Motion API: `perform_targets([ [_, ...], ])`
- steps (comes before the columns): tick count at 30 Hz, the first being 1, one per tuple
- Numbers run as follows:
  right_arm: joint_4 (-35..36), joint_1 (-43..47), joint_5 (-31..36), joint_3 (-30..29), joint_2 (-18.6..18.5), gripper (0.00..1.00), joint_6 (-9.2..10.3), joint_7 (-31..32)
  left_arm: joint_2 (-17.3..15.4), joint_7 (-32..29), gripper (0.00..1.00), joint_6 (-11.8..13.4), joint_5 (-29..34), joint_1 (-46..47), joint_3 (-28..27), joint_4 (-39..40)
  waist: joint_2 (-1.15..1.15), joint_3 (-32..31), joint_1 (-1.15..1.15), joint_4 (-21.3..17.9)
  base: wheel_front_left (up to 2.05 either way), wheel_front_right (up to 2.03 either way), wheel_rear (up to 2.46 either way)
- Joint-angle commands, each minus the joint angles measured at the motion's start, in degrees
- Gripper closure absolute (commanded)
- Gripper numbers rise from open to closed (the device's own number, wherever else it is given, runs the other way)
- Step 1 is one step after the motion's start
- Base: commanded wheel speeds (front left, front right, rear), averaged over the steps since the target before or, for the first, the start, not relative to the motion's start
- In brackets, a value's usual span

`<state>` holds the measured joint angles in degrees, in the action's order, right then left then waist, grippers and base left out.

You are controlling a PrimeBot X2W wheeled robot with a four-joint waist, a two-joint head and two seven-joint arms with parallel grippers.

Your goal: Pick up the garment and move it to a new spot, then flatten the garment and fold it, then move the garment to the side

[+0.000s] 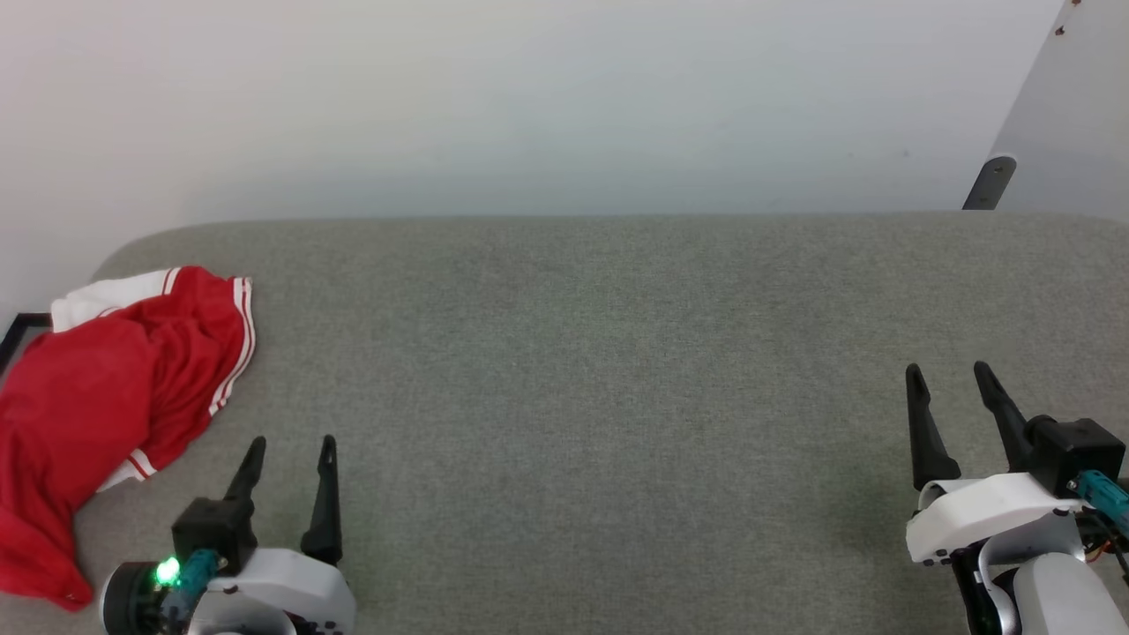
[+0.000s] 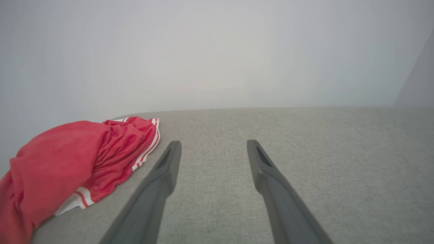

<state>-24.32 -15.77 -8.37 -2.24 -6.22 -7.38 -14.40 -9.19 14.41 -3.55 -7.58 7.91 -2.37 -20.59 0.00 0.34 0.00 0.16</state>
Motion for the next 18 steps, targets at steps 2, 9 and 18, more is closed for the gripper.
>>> perform_targets([
  [2, 0.2, 0.3, 1.6, -0.5, 0.4, 0.00, -0.20, -0.7, 0.1, 0.6, 0.00, -0.4, 1.6, 0.5, -0.4, -0.4, 0.00, 0.0, 0.00, 0.0, 0.00, 0.00, 0.00],
  [9, 0.5, 0.3, 1.2, -0.9, 0.8, 0.00, -0.21, -0.9, 0.4, 0.8, 0.00, -0.9, 2.4, 1.1, -0.9, -0.7, 0.00, 0.0, 0.00, 0.3, 0.00, 0.00, 0.00],
  [18, 0.1, -0.7, -0.1, 0.6, 1.1, 0.00, -0.21, -0.9, 1.1, 0.8, 0.00, -1.1, 2.4, 1.6, -1.6, -1.4, 0.00, 0.0, 0.00, 4.7, 0.00, 0.00, 0.00],
])
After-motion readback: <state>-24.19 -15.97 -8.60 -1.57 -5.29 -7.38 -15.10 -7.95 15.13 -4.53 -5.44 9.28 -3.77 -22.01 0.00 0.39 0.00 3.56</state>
